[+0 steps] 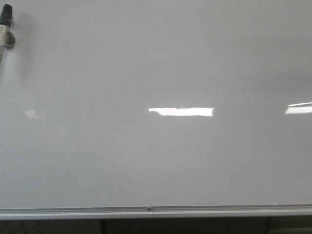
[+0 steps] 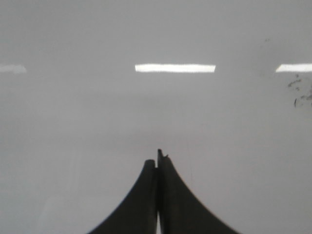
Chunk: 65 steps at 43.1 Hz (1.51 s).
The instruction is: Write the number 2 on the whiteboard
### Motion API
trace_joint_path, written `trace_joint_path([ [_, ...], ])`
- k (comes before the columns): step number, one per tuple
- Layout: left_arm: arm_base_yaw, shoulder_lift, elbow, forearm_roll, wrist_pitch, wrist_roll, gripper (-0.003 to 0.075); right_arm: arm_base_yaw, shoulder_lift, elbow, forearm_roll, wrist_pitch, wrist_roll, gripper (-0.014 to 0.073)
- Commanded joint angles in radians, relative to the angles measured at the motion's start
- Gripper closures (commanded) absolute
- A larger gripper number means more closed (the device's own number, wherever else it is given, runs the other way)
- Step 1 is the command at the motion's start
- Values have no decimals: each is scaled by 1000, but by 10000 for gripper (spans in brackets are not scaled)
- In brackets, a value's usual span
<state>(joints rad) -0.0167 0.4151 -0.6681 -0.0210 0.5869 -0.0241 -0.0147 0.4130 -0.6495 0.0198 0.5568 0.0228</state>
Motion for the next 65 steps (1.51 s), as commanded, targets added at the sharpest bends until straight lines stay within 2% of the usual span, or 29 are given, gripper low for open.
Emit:
trace_joint_path([
  [1, -7, 46, -30, -3, -56, -12, 741, -6, 59, -30, -10, -65, 0, 662],
  [14, -7, 135, -30, -4, -33, -12, 741, -6, 169, -30, -10, -50, -76, 643],
  [17, -7, 152, -30, -4, -25, -12, 740, -6, 183, -30, -10, -43, -83, 580],
  [21, -7, 179, -30, -4, -25, -12, 711, -6, 195, -30, -10, -40, -83, 414],
  [24, -7, 201, -30, -4, -25, -9, 631, -6, 200, -30, -10, -42, -83, 268],
  [26, -7, 220, -30, -4, -27, -9, 534, -6, 204, -30, -10, -42, -83, 158],
  [30, -7, 254, -30, -4, -37, -9, 323, -6, 206, -30, -10, -37, -83, 33],
  [31, -7, 262, -30, -4, -44, -9, 293, -6, 206, -30, -10, -37, -83, 17],
  [34, -9, 294, -32, -4, -66, -9, 178, -6, 206, -30, -10, -38, -83, 7],
  [37, -13, 325, -34, -6, -97, -9, 143, -6, 206, -30, -10, -38, -83, 15],
  [51, -81, 512, -127, 0, -177, 18, 156, -6, 206, -30, -10, -37, -83, 15],
  [65, -83, 754, -215, 1, -313, 18, 156, -6, 206, -30, -10, -38, -83, 15],
])
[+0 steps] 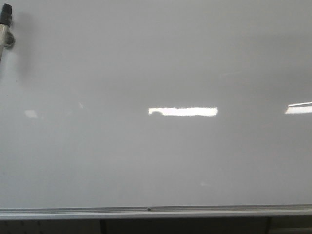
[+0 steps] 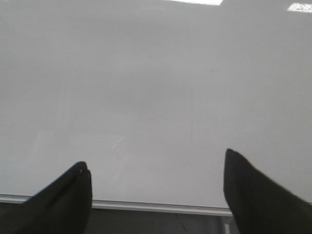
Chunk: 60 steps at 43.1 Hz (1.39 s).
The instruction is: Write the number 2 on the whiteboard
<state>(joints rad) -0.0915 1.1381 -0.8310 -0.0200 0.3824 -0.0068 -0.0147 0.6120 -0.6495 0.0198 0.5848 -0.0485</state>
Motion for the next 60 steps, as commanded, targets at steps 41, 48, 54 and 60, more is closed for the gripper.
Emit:
trace_joint_path([
  [41, -8, 386, -204, 25, -252, 0, 295, -6, 7, -30, -10, -66, -12, 15],
  [48, -8, 391, -203, 25, -252, 0, 431, -6, 7, -30, -10, -66, -12, 15],
  [54, -8, 391, -203, 25, -258, 0, 539, -6, 7, -30, -10, -65, -12, 15],
  [60, -8, 391, -203, 25, -256, 0, 624, -6, 7, -30, -10, -66, -12, 15],
])
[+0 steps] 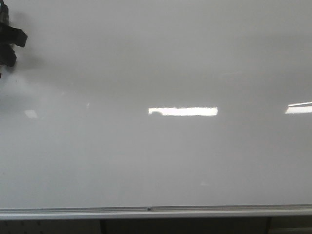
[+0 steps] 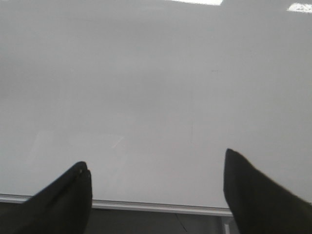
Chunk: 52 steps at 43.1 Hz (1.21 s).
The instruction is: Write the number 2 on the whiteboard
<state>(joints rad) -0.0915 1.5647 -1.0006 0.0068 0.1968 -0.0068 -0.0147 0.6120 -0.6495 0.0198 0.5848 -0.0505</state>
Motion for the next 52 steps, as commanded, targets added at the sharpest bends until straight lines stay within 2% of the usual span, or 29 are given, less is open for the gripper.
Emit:
trace_joint_path([
  [1, -8, -36, -34, -1, -71, 0, 638, -6, 7, -30, -10, -67, -10, 15],
  [7, -8, -52, -51, -1, 8, 0, 697, -6, 7, -30, -9, -81, -9, 15],
  [13, -8, -106, -117, -1, 257, 18, 738, -6, 7, -45, 12, -51, -9, 15],
  [21, -46, -206, -193, -19, 589, 226, 741, -6, 28, -125, 91, 116, -63, 15],
  [24, -66, -248, -198, -62, 667, 298, 741, -5, 51, -155, 141, 169, -117, 15],
  [29, -107, -312, -198, -175, 777, 493, 741, 6, 92, -200, 259, 240, -243, 15],
  [32, -140, -339, -198, -237, 813, 581, 741, 22, 123, -218, 327, 266, -318, 15],
  [39, -276, -356, -198, -244, 854, 624, 741, 138, 209, -250, 461, 309, -529, 15],
  [52, -574, -354, -198, -244, 869, 679, 741, 382, 358, -372, 483, 414, -772, 15],
])
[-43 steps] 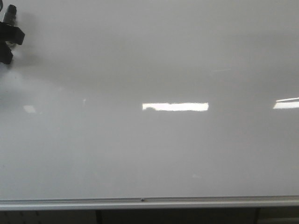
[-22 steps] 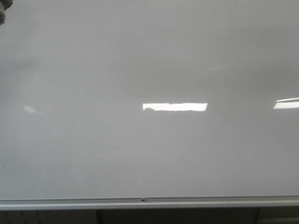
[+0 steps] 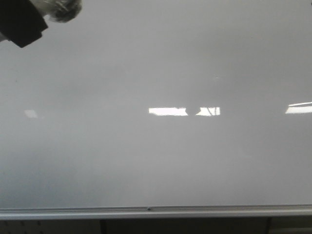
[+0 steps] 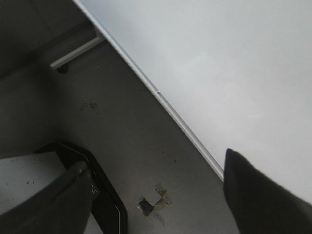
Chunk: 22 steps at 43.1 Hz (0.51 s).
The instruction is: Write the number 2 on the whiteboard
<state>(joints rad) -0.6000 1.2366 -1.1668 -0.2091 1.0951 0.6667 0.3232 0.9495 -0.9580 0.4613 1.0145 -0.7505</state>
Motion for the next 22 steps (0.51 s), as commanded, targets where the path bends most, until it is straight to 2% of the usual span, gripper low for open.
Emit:
trace_joint_path([
  [1, -91, -26, -32, -28, -29, 6, 741, 65, 31, -76, 41, -16, -96, 15],
  [7, -197, -26, -32, -28, -41, 6, 741, 178, 89, -129, 46, -17, -197, 15],
  [11, -244, -26, -32, -28, -52, 6, 741, 260, 134, -164, 60, -28, -204, 15],
  [18, -270, -26, -32, -30, -53, 6, 741, 389, 210, -222, 65, -79, -204, 15],
  [22, -270, -26, -32, -30, -54, 6, 741, 427, 240, -239, 83, -105, -204, 15],
])
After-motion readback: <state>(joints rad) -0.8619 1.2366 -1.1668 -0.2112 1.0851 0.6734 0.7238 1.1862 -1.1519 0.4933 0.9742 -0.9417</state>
